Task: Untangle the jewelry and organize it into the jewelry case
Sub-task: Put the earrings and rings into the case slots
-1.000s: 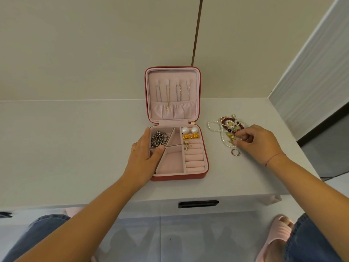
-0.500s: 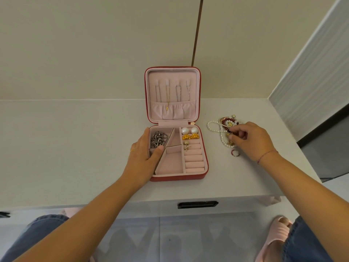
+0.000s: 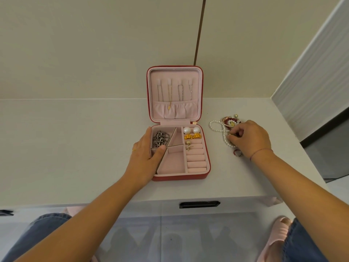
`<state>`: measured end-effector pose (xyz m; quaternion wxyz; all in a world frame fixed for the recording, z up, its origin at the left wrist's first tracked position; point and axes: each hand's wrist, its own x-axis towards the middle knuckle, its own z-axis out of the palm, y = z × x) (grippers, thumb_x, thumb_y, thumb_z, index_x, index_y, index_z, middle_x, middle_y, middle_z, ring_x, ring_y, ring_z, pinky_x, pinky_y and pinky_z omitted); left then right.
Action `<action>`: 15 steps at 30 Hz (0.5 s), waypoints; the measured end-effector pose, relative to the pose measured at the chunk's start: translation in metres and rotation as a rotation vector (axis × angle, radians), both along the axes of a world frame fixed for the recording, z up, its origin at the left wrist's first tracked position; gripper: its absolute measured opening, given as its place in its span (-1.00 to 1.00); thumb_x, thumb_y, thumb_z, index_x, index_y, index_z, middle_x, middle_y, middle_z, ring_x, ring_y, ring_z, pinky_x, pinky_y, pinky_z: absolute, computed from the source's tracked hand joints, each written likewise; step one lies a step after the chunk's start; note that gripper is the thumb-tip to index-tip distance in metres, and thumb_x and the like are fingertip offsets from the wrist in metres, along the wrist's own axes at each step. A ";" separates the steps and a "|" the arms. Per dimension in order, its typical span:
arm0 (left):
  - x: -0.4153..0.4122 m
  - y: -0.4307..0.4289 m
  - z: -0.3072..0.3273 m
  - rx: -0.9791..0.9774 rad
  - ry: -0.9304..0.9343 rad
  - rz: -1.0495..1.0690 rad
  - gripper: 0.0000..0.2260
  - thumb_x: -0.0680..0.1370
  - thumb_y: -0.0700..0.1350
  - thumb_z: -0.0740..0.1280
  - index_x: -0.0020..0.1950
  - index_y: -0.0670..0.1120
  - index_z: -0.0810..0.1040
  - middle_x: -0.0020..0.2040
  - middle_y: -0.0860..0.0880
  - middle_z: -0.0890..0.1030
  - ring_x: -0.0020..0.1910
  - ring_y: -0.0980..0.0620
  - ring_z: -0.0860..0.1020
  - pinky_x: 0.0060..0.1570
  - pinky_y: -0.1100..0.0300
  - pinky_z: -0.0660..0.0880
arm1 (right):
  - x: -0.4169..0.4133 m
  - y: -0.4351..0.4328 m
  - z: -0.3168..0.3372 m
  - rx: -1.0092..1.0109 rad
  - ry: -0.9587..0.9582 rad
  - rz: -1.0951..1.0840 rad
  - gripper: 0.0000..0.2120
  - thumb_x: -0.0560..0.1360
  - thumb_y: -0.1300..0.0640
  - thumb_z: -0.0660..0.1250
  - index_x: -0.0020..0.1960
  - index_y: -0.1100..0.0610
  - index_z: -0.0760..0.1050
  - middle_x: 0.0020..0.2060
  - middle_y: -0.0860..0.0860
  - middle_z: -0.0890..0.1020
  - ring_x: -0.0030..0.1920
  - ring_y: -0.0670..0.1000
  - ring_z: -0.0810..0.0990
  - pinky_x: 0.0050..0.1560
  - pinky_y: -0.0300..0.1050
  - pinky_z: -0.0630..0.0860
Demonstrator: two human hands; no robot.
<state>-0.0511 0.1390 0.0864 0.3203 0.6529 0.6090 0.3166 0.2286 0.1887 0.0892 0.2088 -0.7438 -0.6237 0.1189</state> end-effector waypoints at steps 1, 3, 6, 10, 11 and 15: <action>0.000 0.000 0.000 0.003 0.004 0.000 -0.57 0.63 0.00 0.16 0.46 0.16 0.12 0.21 0.24 0.26 0.34 0.07 0.22 0.19 0.23 0.13 | -0.001 0.000 0.000 -0.006 0.021 -0.025 -0.94 0.41 0.09 0.45 -0.20 0.01 0.57 -0.26 -0.12 0.42 -0.35 -0.15 0.42 0.11 0.07 0.43; 0.000 0.000 0.000 0.005 0.007 -0.001 -0.58 0.63 -0.01 0.16 0.45 0.18 0.11 0.22 0.23 0.27 0.37 0.02 0.23 0.19 0.23 0.13 | -0.002 0.000 0.001 -0.017 0.043 -0.055 -0.91 0.41 0.09 0.44 -0.24 -0.01 0.54 -0.28 -0.16 0.38 -0.36 -0.20 0.40 0.14 0.10 0.42; 0.001 -0.001 0.002 -0.011 0.011 0.006 -0.53 0.63 -0.02 0.16 0.51 0.07 0.11 0.29 0.18 0.29 0.40 -0.01 0.21 0.18 0.24 0.11 | -0.004 -0.001 0.002 -0.023 0.075 -0.043 -0.87 0.41 0.10 0.43 -0.27 -0.03 0.52 -0.29 -0.17 0.39 -0.40 -0.20 0.42 0.18 0.10 0.39; 0.002 -0.001 0.002 -0.013 0.007 0.006 -0.52 0.63 -0.02 0.16 0.53 0.04 0.09 0.45 0.05 0.30 0.43 -0.03 0.19 0.17 0.25 0.11 | -0.001 -0.003 0.003 0.026 0.174 0.011 -0.90 0.40 0.13 0.42 -0.28 0.00 0.57 -0.26 -0.13 0.43 -0.36 -0.13 0.46 0.18 0.06 0.39; 0.001 -0.001 0.001 -0.017 0.006 0.010 -0.51 0.63 -0.02 0.16 0.53 0.03 0.08 0.47 0.04 0.29 0.44 -0.02 0.18 0.17 0.26 0.10 | 0.001 -0.003 0.005 0.039 0.208 0.031 -0.91 0.39 0.14 0.42 -0.27 0.00 0.58 -0.26 -0.10 0.44 -0.32 -0.10 0.46 0.14 0.02 0.41; 0.001 -0.001 0.001 -0.020 0.006 0.015 -0.50 0.63 -0.02 0.16 0.54 0.03 0.07 0.46 0.04 0.28 0.44 -0.01 0.17 0.17 0.27 0.09 | 0.003 -0.004 0.005 0.040 0.205 0.113 -0.86 0.38 0.15 0.48 -0.26 -0.06 0.58 -0.26 -0.05 0.45 -0.23 -0.05 0.44 0.05 -0.02 0.41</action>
